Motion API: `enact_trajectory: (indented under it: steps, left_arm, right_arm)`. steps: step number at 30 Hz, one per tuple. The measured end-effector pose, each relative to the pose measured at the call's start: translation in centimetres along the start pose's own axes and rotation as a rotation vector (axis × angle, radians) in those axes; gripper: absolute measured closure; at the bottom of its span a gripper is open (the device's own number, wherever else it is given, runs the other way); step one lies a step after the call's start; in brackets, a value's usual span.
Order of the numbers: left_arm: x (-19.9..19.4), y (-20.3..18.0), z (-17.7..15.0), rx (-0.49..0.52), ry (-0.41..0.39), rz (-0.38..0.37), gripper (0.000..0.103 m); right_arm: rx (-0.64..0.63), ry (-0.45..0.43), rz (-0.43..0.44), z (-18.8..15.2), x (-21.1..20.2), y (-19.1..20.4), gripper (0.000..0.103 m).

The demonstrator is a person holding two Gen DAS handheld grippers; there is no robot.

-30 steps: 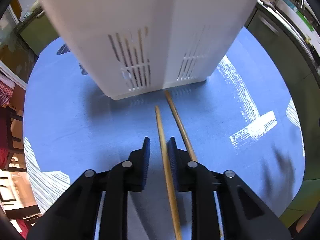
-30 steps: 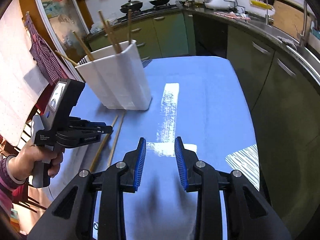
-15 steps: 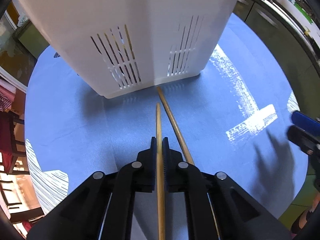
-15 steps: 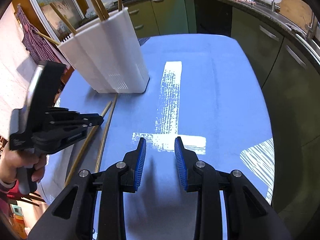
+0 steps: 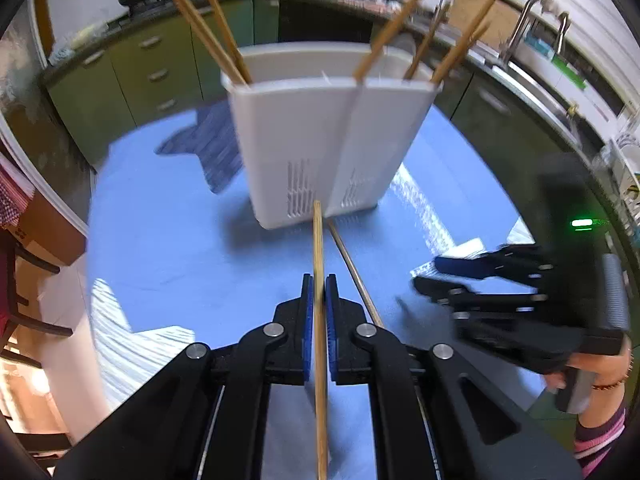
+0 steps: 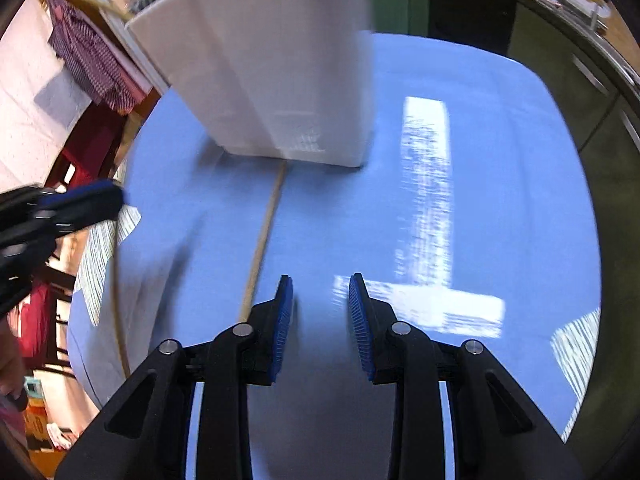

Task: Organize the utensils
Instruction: 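Grasp the last wooden chopstick with the right tool while the left tool holds its chopstick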

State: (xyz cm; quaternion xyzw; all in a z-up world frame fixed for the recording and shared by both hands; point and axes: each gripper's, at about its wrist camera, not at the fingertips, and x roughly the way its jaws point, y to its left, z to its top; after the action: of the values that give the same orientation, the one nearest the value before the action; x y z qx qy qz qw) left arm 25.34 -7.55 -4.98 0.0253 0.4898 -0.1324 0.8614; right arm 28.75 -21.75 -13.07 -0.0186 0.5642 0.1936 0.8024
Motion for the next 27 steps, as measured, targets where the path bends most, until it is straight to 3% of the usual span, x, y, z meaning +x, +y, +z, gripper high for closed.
enact_trajectory:
  steps: [10, 13, 21, 27]
  left_arm:
    - [-3.3, 2.1, -0.9, -0.02, -0.077, -0.02, 0.097]
    - [-4.0, 2.2, -1.3, -0.013, -0.1, -0.012, 0.097]
    - [-4.5, 2.4, -1.4, 0.003, -0.11, -0.012, 0.097]
    - [-4.6, 2.3, -1.5, 0.006, -0.115, -0.021, 0.097]
  right_arm:
    - [-0.053, 0.048, -0.073, 3.9, 3.2, 4.0, 0.076]
    - [-0.061, 0.075, -0.096, 4.4, 4.2, 4.5, 0.084]
    - [-0.077, 0.119, -0.139, 5.3, 5.6, 5.7, 0.086]
    - [-0.087, 0.128, -0.141, 5.4, 5.8, 6.2, 0.097]
